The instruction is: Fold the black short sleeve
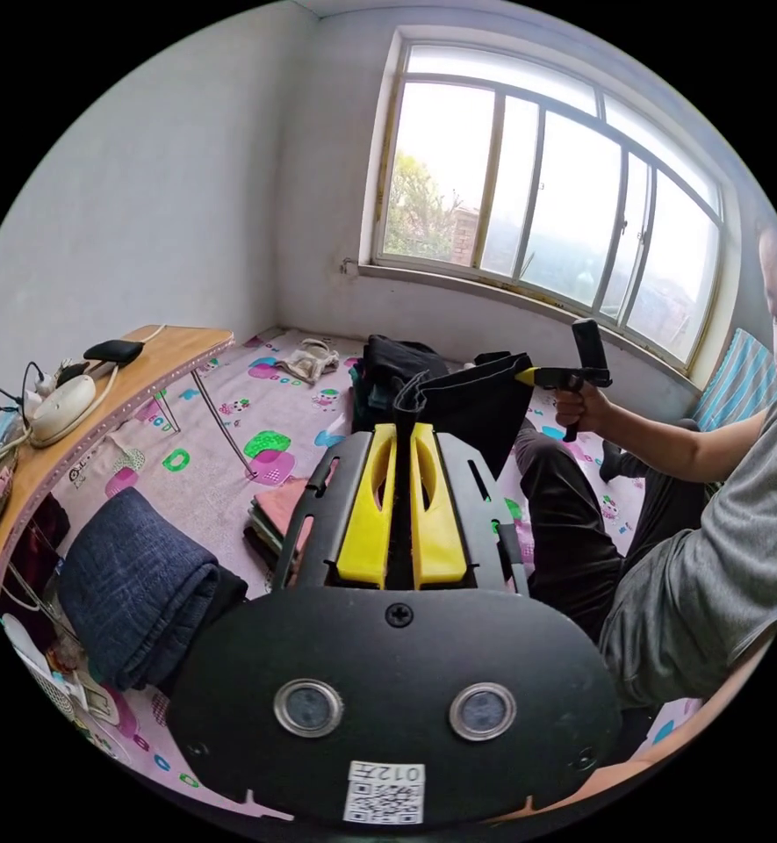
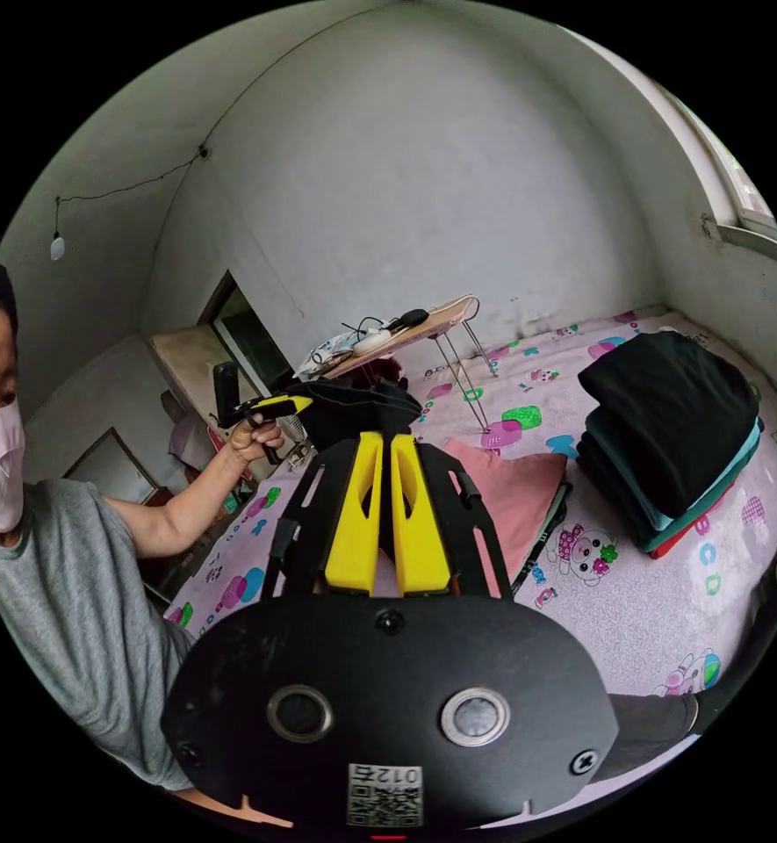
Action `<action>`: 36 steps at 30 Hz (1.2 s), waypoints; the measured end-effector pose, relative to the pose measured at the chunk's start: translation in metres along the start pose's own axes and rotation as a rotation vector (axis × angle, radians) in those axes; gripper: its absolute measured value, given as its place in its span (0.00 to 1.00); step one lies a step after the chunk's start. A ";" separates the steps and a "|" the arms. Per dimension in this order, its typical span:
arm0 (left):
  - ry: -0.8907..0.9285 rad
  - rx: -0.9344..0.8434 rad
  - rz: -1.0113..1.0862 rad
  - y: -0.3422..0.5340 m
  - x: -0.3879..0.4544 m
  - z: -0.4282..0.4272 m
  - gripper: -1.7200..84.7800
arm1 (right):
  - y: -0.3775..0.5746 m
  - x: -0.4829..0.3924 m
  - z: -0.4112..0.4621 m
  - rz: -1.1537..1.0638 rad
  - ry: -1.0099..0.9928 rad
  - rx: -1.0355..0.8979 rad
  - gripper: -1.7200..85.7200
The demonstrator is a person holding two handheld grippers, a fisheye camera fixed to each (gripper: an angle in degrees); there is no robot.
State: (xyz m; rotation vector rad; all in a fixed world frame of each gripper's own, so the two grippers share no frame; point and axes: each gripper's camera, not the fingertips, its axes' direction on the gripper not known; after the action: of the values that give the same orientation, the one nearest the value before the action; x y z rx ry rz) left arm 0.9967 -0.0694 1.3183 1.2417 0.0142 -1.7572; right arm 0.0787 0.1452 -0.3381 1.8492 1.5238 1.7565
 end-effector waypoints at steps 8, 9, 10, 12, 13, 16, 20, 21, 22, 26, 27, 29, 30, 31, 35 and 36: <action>-0.013 0.036 0.006 0.057 0.006 -0.002 0.02 | -0.046 -0.005 0.008 -0.078 -0.013 0.009 0.01; -0.015 0.040 0.013 0.064 0.010 -0.003 0.02 | -0.049 -0.005 0.008 -0.082 -0.015 0.013 0.01; -0.015 0.044 0.019 0.070 0.013 -0.003 0.02 | -0.056 -0.005 0.008 -0.091 -0.018 0.021 0.01; -0.016 0.049 0.032 0.079 0.017 -0.002 0.02 | -0.066 -0.003 0.009 -0.103 -0.018 0.029 0.01; -0.019 0.046 0.036 0.084 0.018 0.001 0.02 | -0.072 0.000 0.012 -0.108 -0.023 0.026 0.01; -0.019 0.030 0.036 0.097 0.015 0.017 0.02 | -0.088 0.013 0.024 -0.108 -0.008 0.008 0.01; -0.017 0.008 0.002 0.111 0.005 0.045 0.02 | -0.108 0.041 0.048 -0.075 0.007 -0.021 0.01; -0.016 0.004 -0.006 0.114 0.001 0.055 0.02 | -0.112 0.045 0.052 -0.070 0.008 -0.025 0.01; -0.017 0.000 -0.014 0.116 -0.003 0.065 0.02 | -0.118 0.054 0.059 -0.059 0.013 -0.031 0.01; -0.007 -0.010 -0.043 0.120 -0.016 0.098 0.02 | -0.143 0.087 0.083 -0.022 0.045 -0.055 0.01; 0.001 -0.009 -0.052 0.121 -0.020 0.110 0.02 | -0.147 0.091 0.086 -0.020 0.055 -0.058 0.01; -0.007 -0.011 -0.059 0.121 -0.024 0.127 0.02 | -0.161 0.108 0.101 -0.010 0.083 -0.078 0.01; -0.006 -0.016 -0.063 0.121 -0.026 0.139 0.02 | -0.164 0.112 0.104 -0.004 0.088 -0.081 0.01; -0.015 -0.017 -0.062 0.121 -0.027 0.150 0.02 | -0.170 0.121 0.112 0.003 0.098 -0.086 0.01; -0.037 -0.035 -0.061 0.119 -0.029 0.182 0.02 | -0.193 0.151 0.138 0.036 0.136 -0.108 0.01; -0.049 -0.045 -0.060 0.117 -0.029 0.192 0.02 | -0.197 0.154 0.143 0.037 0.144 -0.114 0.01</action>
State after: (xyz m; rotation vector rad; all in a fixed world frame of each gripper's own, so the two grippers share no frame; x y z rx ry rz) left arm 0.9392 -0.2081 1.4877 1.1765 0.0637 -1.8287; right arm 0.0569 0.4204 -0.4199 1.7420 1.4113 1.9878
